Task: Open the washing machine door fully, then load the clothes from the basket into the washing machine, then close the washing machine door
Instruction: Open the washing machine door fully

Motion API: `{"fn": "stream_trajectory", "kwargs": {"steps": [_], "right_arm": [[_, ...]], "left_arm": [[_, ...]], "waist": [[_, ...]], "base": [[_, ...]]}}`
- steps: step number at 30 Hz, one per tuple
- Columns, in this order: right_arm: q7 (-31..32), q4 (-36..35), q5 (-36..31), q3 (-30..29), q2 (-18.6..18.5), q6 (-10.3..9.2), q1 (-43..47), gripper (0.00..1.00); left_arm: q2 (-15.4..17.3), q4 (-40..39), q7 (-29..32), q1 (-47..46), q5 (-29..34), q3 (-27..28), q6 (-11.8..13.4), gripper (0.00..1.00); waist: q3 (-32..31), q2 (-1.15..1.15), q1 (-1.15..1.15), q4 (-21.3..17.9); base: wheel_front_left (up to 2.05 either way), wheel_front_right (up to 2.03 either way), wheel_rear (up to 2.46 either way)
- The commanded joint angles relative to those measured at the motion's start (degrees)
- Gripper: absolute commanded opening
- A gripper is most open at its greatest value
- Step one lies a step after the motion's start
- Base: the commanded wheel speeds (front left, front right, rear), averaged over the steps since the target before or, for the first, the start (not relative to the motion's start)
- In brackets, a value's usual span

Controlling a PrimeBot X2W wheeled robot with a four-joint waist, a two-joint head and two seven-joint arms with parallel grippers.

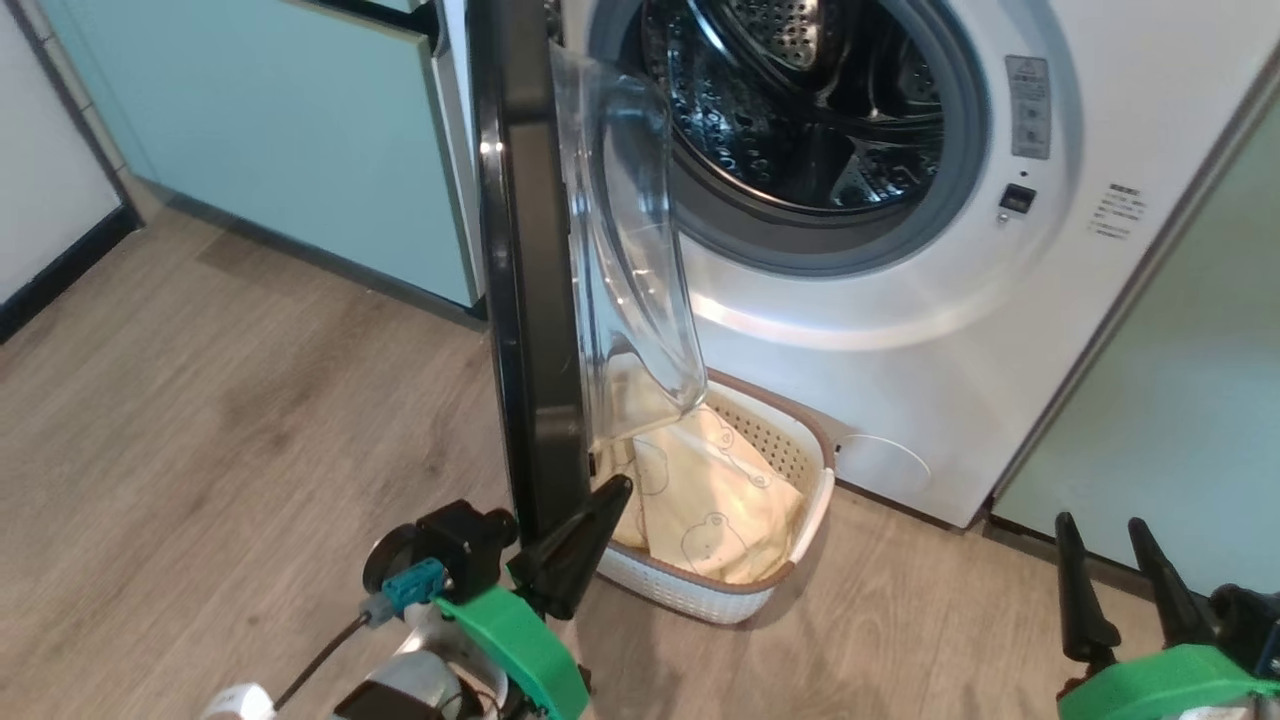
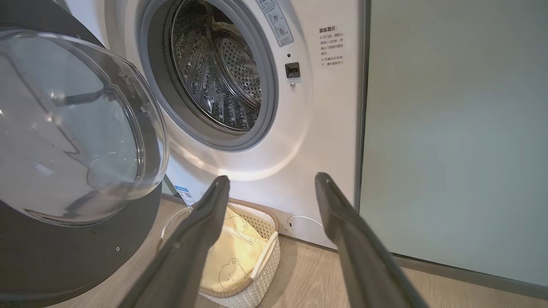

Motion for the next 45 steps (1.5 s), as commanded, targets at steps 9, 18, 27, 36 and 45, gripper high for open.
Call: {"fn": "stream_trajectory", "kwargs": {"steps": [9,18,27,36,45], "right_arm": [[-0.55,-1.79,-0.08,0.62,-0.40,0.25,-2.02,1.00],[-0.55,-1.85,-0.04,0.73,-0.60,0.25,-2.25,1.00],[-0.55,-1.85,-0.06,1.16,-0.81,0.25,-2.36,1.00],[-0.55,-1.76,-0.08,1.80,-0.90,0.25,-2.68,1.00],[-0.55,-1.79,0.19,2.61,-1.39,0.25,-3.16,1.00]], "left_arm": [[1.70,-0.48,0.07,-2.53,-0.58,3.87,1.09,0.00],[2.52,1.91,-0.75,-3.03,-1.17,6.02,2.71,0.00],[4.55,5.04,-2.28,-2.77,-2.79,11.16,5.31,0.00],[6.63,9.90,-3.73,-4.17,-4.41,17.23,7.01,0.00],[8.46,17.17,-4.44,-8.29,-5.51,24.96,7.76,0.00]], "waist": [[0.20,0.00,0.00,3.62],[0.78,0.00,0.00,5.97],[1.50,0.00,0.00,6.75],[1.93,0.00,0.00,6.01],[3.23,0.00,0.00,3.40]], "base": [[0.00,0.00,0.00],[0.00,0.00,0.00],[0.00,0.00,0.00],[0.00,0.00,0.00],[0.00,0.00,0.00]]}}
